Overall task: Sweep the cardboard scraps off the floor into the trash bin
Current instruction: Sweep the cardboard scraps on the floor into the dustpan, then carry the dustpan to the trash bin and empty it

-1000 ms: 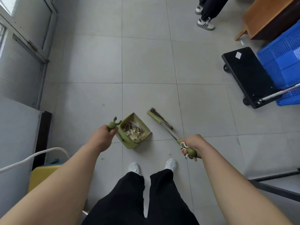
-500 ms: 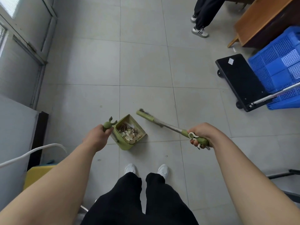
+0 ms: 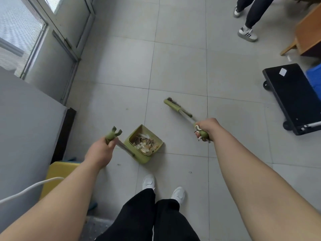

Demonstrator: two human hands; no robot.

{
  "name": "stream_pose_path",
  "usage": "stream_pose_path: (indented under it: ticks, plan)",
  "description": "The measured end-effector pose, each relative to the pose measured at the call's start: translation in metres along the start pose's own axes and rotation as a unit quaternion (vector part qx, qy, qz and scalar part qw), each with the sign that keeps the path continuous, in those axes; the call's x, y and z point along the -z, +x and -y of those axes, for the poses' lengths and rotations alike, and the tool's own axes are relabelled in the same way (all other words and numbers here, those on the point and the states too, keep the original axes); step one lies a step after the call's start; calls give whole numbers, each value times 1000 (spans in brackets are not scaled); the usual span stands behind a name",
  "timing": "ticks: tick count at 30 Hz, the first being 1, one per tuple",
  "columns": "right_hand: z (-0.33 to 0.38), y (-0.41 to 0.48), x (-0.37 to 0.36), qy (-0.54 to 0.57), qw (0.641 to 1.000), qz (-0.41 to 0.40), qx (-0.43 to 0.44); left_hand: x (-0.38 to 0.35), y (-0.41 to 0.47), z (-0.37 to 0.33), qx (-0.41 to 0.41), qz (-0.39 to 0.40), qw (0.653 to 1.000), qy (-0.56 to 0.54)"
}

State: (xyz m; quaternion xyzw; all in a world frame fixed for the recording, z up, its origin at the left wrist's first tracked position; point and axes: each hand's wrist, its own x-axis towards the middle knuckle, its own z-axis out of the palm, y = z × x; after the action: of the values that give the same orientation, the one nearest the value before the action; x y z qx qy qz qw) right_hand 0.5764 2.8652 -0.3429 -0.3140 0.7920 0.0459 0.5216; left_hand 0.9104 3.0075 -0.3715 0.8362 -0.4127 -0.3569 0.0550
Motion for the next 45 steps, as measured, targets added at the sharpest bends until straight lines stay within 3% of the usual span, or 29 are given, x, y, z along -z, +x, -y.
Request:
stream_pose_path:
  ticks: [12, 22, 29, 36, 45]
  plan:
    - [-16, -42, -24, -187, 977, 92, -36, -16, 7, 3, 36, 15, 998, -54]
    - [-15, -106, 24, -96, 987, 119, -45, -2, -4, -18, 14, 2, 998, -55]
    - [5, -131, 58, -36, 995, 87, -30, 24, -10, -39, 6, -40, 996, -85]
    - [30, -153, 91, 38, 997, 61, -12, 54, -12, -91, -43, -79, 990, -112]
    - [85, -163, 135, 129, 988, 87, 1, 90, 4, -180, -95, -113, 986, -80]
